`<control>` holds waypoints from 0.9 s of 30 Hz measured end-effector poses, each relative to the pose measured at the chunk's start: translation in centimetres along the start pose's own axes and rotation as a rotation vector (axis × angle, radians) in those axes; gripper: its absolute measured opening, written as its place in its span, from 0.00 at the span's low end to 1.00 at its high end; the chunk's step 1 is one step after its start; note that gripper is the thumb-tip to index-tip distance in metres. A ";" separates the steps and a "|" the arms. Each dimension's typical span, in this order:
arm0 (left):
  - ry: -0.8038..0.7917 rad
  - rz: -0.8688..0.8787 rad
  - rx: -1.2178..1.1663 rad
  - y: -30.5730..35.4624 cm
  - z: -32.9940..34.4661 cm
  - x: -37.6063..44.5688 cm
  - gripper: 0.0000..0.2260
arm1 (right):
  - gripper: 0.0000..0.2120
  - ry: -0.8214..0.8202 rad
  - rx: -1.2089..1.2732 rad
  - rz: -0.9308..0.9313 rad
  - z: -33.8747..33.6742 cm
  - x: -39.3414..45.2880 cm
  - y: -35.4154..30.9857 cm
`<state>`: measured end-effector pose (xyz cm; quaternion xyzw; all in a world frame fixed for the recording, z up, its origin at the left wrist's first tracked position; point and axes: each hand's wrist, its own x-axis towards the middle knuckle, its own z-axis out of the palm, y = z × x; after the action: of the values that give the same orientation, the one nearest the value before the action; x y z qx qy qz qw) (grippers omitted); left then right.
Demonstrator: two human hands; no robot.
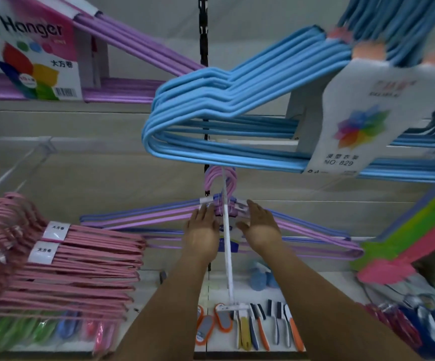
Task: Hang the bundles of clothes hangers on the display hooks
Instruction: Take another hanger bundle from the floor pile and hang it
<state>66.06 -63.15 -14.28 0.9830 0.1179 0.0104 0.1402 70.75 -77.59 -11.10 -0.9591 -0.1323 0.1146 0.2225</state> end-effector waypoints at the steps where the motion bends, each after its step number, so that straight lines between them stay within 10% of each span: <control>1: -0.009 -0.030 -0.039 0.3 -0.2 -0.7 0.24 | 0.32 0.019 -0.007 -0.014 -0.2 -0.9 0.3; 12: -0.069 -0.278 -0.247 4.7 -0.9 -12.8 0.23 | 0.29 -0.025 0.109 0.012 -4.1 -10.8 5.4; 27: -0.247 0.255 -0.190 17.4 -3.1 -16.8 0.26 | 0.28 0.281 0.161 0.360 -9.7 -26.9 13.2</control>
<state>53.55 -82.53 -6.26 0.9662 -0.0270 -0.0816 0.2431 50.90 -101.09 -4.36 -0.9530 0.0825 0.0279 0.2903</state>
